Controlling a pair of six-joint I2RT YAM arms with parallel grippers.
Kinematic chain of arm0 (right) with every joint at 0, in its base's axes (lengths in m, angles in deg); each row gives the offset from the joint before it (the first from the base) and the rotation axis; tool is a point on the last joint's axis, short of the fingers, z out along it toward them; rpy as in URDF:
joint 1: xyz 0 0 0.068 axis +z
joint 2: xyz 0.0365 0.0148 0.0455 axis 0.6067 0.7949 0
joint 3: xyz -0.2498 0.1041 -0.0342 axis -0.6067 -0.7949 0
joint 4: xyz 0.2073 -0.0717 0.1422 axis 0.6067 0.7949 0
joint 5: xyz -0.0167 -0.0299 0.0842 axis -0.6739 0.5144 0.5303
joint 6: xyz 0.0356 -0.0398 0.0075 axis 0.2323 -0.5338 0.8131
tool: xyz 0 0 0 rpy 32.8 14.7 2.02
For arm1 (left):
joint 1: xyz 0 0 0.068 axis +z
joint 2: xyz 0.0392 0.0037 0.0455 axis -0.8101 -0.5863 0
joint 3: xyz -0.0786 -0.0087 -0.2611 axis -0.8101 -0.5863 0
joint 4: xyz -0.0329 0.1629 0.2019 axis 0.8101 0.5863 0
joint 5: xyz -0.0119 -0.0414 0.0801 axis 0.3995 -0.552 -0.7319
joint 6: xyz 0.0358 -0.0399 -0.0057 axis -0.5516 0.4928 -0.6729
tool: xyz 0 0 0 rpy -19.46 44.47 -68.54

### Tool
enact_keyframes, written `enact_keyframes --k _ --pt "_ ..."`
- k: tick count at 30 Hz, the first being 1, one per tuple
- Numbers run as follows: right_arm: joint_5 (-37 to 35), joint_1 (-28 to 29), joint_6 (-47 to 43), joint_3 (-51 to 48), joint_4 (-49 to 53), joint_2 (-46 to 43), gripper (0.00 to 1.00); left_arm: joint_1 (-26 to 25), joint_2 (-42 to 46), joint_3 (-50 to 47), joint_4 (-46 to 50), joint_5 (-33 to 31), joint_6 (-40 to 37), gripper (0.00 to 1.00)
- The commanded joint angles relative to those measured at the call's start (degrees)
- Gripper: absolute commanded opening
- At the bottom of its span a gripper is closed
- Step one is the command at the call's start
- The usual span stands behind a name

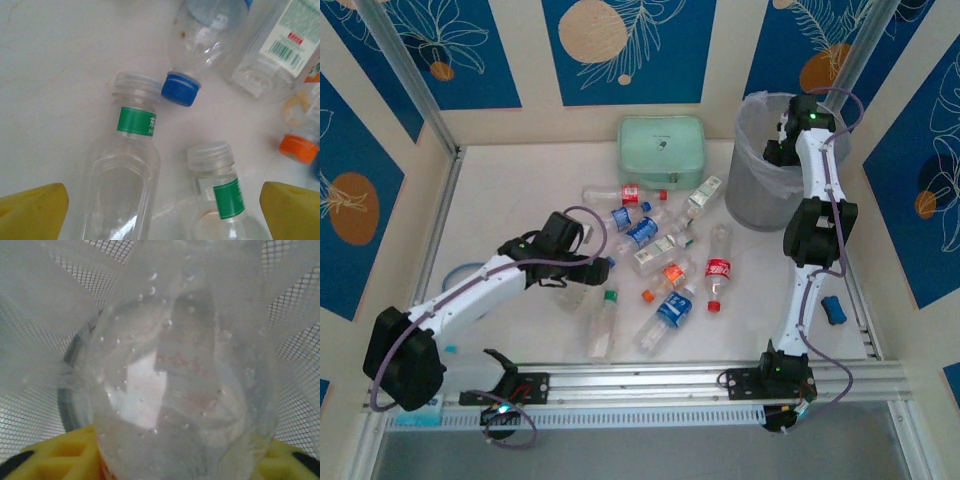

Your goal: Put the plastic bottles in the bin

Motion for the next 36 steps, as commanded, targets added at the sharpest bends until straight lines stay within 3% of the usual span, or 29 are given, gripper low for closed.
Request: enact_keyframes --k 1,7,12,17,23,28,32,36 --pt "1.7 -0.4 -0.5 2.6 1.6 -0.6 0.6 0.6 -3.4 2.0 5.3 0.3 -3.8 0.98" --pt "2.1 -1.1 -0.6 3.6 3.7 -3.8 0.83 0.6 -5.8 3.8 8.3 -0.5 -6.5 1.0" --pt "3.2 -1.4 1.3 2.5 3.4 -9.6 0.89 0.6 -6.6 5.0 11.5 -1.6 -7.9 1.0" --pt "6.0 -1.3 4.5 -0.1 1.1 -17.5 0.9 0.6 -6.5 3.7 12.9 -1.7 -7.4 1.0" --pt "13.2 1.1 8.8 -11.3 -8.9 -29.5 0.93 0.6 -7.2 1.4 13.0 -1.4 -6.1 0.98" --pt "26.6 3.8 10.9 -22.4 -15.7 -39.0 0.93 0.6 -7.4 -0.5 13.0 -0.4 -5.5 0.9" --pt "28.6 8.3 10.2 -30.1 -17.7 -45.5 0.94 0.6 -9.1 -0.9 13.1 -0.4 -4.5 0.83" --pt "32.5 11.1 11.5 -38.2 -21.0 -51.1 0.93 0.6 -11.1 -0.4 13.3 -1.1 -4.0 0.7"
